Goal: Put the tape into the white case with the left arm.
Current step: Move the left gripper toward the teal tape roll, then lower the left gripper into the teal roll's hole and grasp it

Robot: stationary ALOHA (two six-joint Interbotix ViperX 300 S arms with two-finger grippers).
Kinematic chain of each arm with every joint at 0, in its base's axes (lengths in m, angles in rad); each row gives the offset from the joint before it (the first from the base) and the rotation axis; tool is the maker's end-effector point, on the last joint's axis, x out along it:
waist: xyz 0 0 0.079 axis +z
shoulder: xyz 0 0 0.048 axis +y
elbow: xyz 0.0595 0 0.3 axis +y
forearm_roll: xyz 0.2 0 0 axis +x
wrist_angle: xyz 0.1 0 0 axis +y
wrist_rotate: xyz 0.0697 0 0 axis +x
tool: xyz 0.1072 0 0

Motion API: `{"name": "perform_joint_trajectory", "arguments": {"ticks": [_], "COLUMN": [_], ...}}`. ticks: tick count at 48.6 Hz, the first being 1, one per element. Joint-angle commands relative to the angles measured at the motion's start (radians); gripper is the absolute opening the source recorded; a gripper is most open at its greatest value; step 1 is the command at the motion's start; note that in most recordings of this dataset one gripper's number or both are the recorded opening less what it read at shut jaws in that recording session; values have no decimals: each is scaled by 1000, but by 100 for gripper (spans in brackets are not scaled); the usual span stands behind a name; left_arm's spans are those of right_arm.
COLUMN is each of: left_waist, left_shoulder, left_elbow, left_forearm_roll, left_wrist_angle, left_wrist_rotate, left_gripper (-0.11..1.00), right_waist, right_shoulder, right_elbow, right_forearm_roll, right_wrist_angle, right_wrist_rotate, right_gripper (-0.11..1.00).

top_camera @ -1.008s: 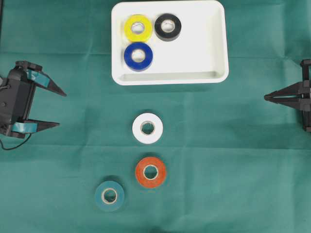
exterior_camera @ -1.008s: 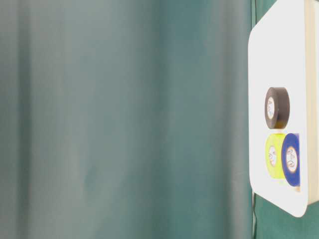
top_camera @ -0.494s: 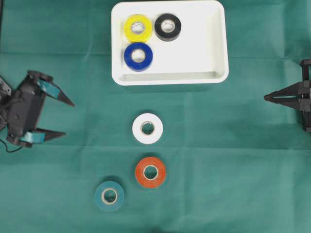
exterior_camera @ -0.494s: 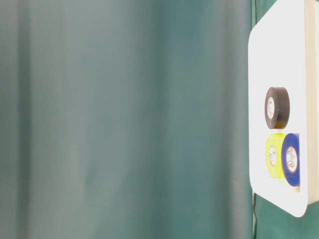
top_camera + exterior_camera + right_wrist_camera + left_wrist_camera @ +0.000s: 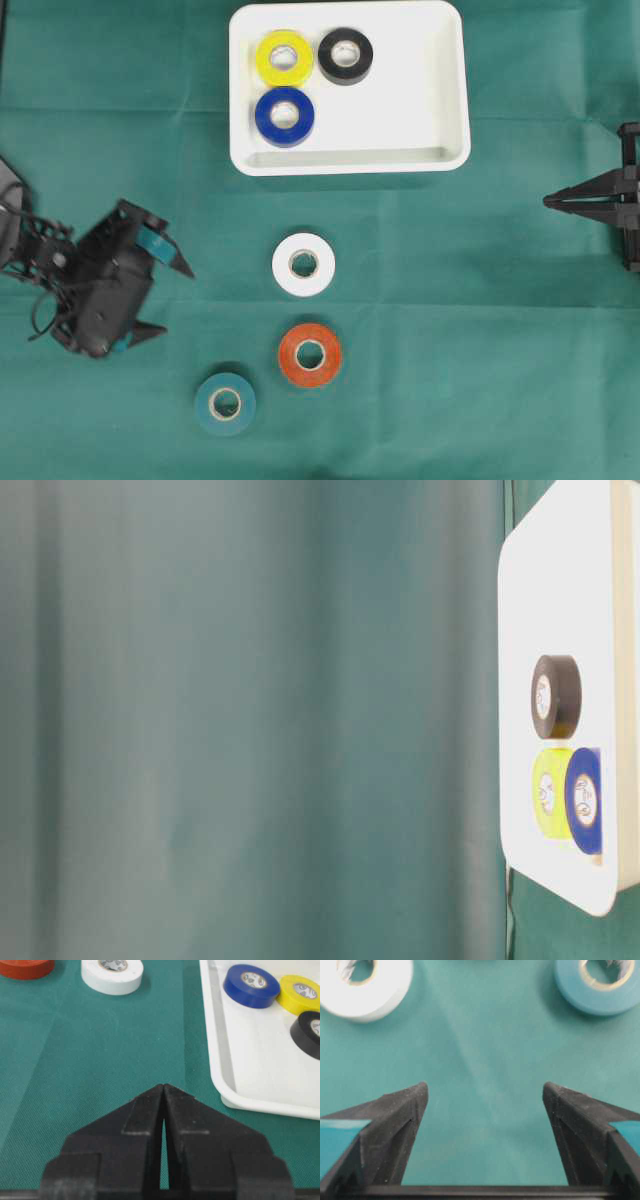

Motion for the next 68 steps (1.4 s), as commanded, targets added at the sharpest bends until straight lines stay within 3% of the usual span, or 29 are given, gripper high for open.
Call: {"name": "perform_joint_trajectory", "arguments": {"ticks": [1,16,32,68], "left_waist": [-25,-84,-115,-98], "left_shoulder": [35,175,293,446], "left_elbow": [-57,-163,-261,-327], "left_forearm_roll": [-3,-3,-3,2], "left_wrist_angle": [-5,-3,-2,-8], "left_wrist_rotate": [-2,-3,-84,-80], "left_gripper": [95,95,95,95], "right_waist": [-2,-2,-2,-2], "right_shoulder": [6,6,6,6], "right_elbow": [-12,-11,-11,-9], "right_forearm_roll": [-2,-2,-2,-3], "right_wrist_angle": [-9,-11,-11,-12], "right_wrist_rotate": [0,0,0,2], "right_gripper": [-9,-9,-9,-9]}}
